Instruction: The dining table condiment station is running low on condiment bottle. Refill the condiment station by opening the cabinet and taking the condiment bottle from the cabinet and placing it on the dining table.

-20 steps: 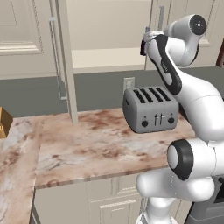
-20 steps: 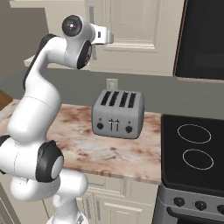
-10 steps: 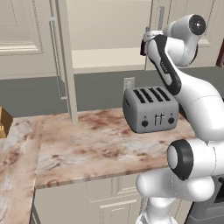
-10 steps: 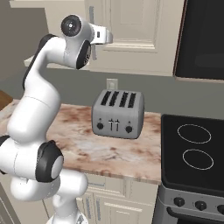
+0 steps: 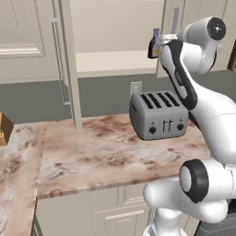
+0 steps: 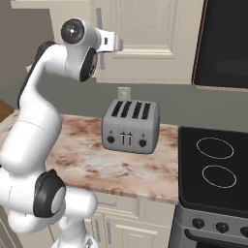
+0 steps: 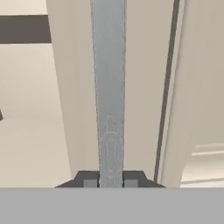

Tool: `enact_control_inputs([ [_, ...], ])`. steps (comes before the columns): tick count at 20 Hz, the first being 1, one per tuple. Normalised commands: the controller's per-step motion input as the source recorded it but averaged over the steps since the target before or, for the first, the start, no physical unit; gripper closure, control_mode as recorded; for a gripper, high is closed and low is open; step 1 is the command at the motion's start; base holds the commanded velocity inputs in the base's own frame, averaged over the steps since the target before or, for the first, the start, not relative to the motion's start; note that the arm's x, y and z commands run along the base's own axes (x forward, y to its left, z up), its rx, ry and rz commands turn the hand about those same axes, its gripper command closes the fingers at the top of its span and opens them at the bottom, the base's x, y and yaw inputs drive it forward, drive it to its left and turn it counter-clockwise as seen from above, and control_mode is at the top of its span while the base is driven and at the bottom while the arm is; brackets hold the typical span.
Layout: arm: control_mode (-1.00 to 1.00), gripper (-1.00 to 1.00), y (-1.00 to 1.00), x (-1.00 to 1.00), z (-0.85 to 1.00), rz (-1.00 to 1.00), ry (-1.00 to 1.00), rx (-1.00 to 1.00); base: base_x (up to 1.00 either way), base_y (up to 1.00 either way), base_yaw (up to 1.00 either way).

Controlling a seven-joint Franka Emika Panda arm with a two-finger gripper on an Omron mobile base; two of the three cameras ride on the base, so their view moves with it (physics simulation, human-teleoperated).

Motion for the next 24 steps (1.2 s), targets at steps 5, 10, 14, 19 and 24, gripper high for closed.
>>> enact_control_inputs([
  [5, -1.00, 1.00, 0.00, -1.00, 0.00, -0.10, -0.13, 0.00, 0.00, 0.00, 0.00],
  [10, -1.00, 1.00, -0.06, -1.00, 0.00, -0.15, -0.14, 0.00, 0.00, 0.00, 0.00],
  [14, -1.00, 1.00, -0.21, -1.00, 0.01, -0.20, -0.16, 0.00, 0.00, 0.00, 0.00],
  [19, -1.00, 1.00, 0.26, -0.91, 0.24, -0.07, -0.29, 0.00, 0.00, 0.00, 0.00],
  [24, -1.00, -1.00, 1.00, -0.10, 0.10, 0.00, -0.40, 0.00, 0.00, 0.00, 0.00],
])
